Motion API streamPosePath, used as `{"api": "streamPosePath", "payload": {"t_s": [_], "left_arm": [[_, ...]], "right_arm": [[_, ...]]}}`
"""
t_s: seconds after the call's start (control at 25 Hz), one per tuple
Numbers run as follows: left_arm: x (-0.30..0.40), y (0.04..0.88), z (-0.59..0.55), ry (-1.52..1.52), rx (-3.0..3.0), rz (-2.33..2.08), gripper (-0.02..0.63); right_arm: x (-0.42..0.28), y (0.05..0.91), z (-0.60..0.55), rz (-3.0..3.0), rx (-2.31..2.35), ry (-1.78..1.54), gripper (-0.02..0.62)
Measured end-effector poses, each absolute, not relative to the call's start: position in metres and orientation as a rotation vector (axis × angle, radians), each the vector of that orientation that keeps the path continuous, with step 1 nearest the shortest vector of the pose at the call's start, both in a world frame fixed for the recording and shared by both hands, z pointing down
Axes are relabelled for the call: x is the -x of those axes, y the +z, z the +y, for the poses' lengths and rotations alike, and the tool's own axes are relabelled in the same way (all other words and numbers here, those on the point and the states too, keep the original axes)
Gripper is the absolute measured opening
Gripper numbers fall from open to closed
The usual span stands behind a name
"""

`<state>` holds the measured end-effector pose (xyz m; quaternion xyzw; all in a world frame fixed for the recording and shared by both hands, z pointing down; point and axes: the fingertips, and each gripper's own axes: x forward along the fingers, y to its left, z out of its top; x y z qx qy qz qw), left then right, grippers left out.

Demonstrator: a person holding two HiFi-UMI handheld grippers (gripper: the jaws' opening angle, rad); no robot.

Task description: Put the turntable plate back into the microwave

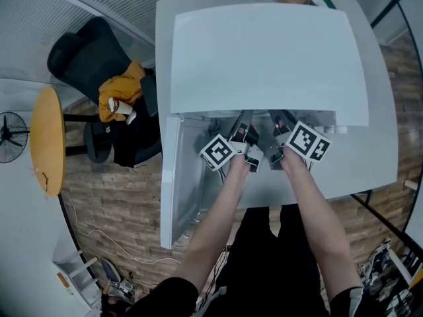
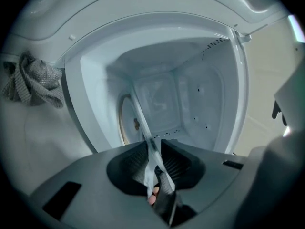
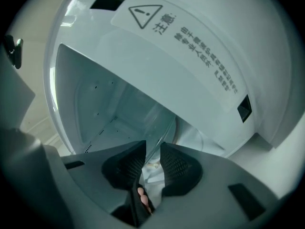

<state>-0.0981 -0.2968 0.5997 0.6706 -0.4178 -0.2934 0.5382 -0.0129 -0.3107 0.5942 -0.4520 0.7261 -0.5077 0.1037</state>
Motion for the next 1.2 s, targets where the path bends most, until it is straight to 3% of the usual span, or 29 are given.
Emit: {"api": "streamPosePath", "payload": {"t_s": [0.68,1.04,1.2], "left_arm": [[0.099,0.615,-0.299,-0.474,-1.566,-1.083,0.087],[0.11,0.617,-0.287,-0.499,-1.475,-1.087,0.089],[0.111,0.621,-0.283,-0.52,-1.446,-1.069,0.055]], "right_arm": [[0.014,0.611,-0.313,2.051,1.384,-1.592,0.094],[0.012,0.617,-0.316,1.963,1.422,-1.62,0.081],[0.01,0.617,-0.317,1.998,1.463,-1.617,0.09]]}}
